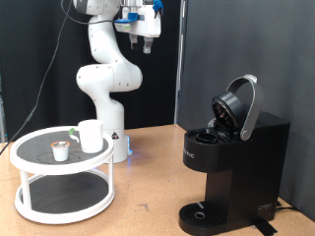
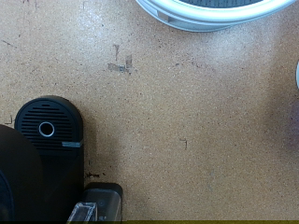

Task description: Make a cup of coffee with the keurig machine

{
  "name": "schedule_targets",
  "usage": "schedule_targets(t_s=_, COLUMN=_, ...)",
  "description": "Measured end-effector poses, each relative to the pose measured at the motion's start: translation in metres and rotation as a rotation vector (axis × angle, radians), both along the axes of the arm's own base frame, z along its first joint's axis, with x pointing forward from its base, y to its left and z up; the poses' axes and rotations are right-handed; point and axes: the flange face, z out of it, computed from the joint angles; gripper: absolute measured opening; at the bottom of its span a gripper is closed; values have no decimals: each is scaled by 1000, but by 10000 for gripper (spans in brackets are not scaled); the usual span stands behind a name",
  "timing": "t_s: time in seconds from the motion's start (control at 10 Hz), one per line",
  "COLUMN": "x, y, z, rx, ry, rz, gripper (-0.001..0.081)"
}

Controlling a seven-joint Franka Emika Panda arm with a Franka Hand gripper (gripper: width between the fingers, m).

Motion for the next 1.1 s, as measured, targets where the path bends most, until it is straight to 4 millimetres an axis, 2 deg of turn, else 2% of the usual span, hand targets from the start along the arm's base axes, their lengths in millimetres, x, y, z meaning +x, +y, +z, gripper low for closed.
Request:
schedule_targets(t_s=0.2, x=0, y=-10, z=0, rx=13, ry=-1, rz=-5, gripper=734)
schedule_targets(t_s=0.6, x=-7, y=-76, z=1, rx=15, ry=-9, rz=-59, gripper=734)
schedule_targets(t_s=0.7, x=-9, y=-84, z=1, rx=16, ry=-12, rz=-64, gripper=734)
schedule_targets(t_s=0.9, x=-9, y=-85, z=-1, rx=18, ry=-10, rz=-66, gripper=734)
schedule_targets(t_s=1.1, x=-12, y=-99, z=-4, rx=28, ry=-5, rz=-80, gripper=734)
